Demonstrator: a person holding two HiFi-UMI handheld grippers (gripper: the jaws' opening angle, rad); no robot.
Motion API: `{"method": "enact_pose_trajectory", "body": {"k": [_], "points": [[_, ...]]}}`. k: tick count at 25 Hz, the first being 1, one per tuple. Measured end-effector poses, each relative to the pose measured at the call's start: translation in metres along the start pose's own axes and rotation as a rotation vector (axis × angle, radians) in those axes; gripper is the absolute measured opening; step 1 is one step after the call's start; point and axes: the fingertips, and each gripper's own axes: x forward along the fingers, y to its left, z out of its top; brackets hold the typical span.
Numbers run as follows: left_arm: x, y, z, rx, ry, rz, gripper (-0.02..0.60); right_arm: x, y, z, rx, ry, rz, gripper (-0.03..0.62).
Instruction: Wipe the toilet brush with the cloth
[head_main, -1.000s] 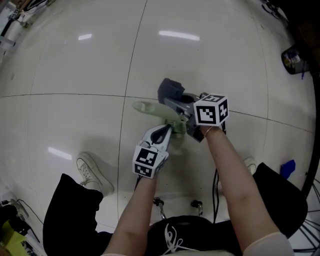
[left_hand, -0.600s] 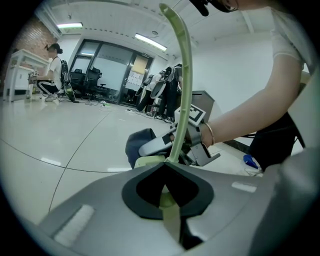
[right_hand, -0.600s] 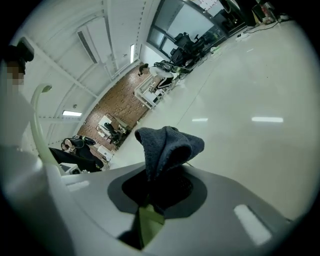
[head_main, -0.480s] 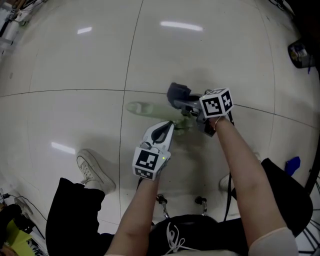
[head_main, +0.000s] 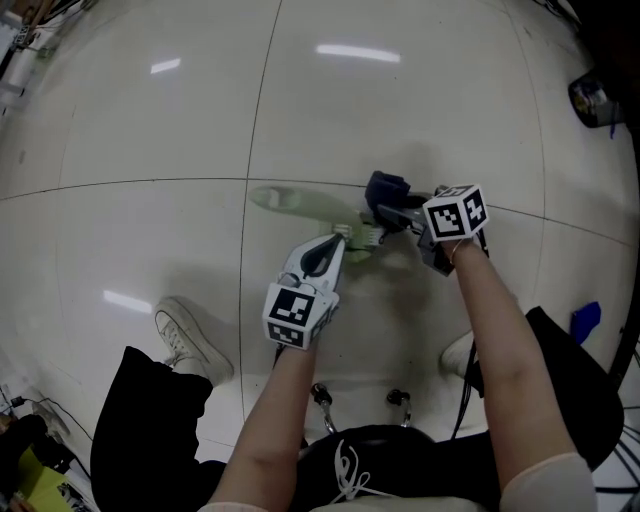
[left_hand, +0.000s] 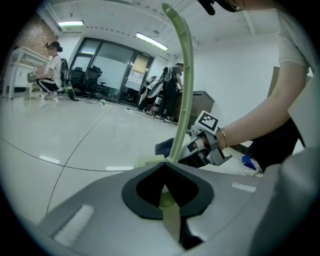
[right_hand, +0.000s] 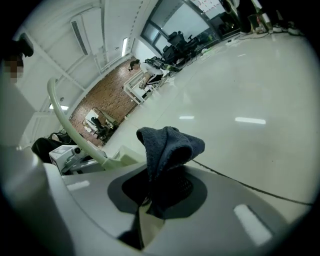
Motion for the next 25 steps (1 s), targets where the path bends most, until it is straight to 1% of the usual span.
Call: {"method": "enact_pose_trajectory", "body": {"k": [2, 4, 7, 10, 12, 13, 15, 17, 19, 20, 22, 23, 24, 25], "points": [[-0.006, 0.003, 0.002, -0.022, -0.012, -0.010, 0.006, -0.017, 0.005, 0.008, -0.017, -0.098, -0.071, 0.064], [-0.016, 0.004, 0.010, -0.027, -0.050, -0.007, 0.006, -0.039, 0.017, 0.018, -0.032, -0.240, -0.145, 0.064], [-0.031, 0.005, 0.024, -0.008, -0.095, -0.006, 0.006, -0.073, 0.052, 0.032, -0.118, -0.456, -0.234, 0.064], [-0.053, 0.017, 0.034, -0.009, -0.123, 0.007, 0.006, -0.095, 0.104, 0.039, -0.195, -0.645, -0.257, 0.063], [-0.067, 0.029, 0.040, -0.027, -0.149, 0.023, 0.006, -0.098, 0.138, 0.037, -0.229, -0.709, -0.255, 0.063], [-0.073, 0.035, 0.044, -0.037, -0.165, 0.033, 0.006, -0.096, 0.153, 0.035, -0.241, -0.725, -0.243, 0.063], [-0.084, 0.045, 0.052, -0.055, -0.195, 0.052, 0.006, -0.086, 0.181, 0.026, -0.249, -0.731, -0.187, 0.063], [-0.092, 0.053, 0.058, -0.069, -0.213, 0.066, 0.006, -0.067, 0.204, 0.013, -0.253, -0.698, -0.124, 0.063], [-0.097, 0.060, 0.066, -0.078, -0.230, 0.073, 0.006, -0.042, 0.217, 0.003, -0.256, -0.639, -0.106, 0.063], [-0.099, 0.062, 0.069, -0.079, -0.238, 0.073, 0.006, -0.027, 0.218, 0.000, -0.253, -0.607, -0.122, 0.063], [-0.104, 0.066, 0.071, -0.069, -0.246, 0.074, 0.006, 0.001, 0.212, -0.001, -0.227, -0.545, -0.198, 0.064], [-0.106, 0.068, 0.070, -0.061, -0.244, 0.076, 0.006, 0.015, 0.204, -0.001, -0.193, -0.519, -0.250, 0.063], [-0.107, 0.071, 0.067, -0.057, -0.236, 0.078, 0.006, 0.027, 0.195, -0.001, -0.137, -0.501, -0.299, 0.063], [-0.107, 0.073, 0.061, -0.060, -0.225, 0.080, 0.006, 0.037, 0.186, -0.004, -0.056, -0.493, -0.336, 0.064]]}}
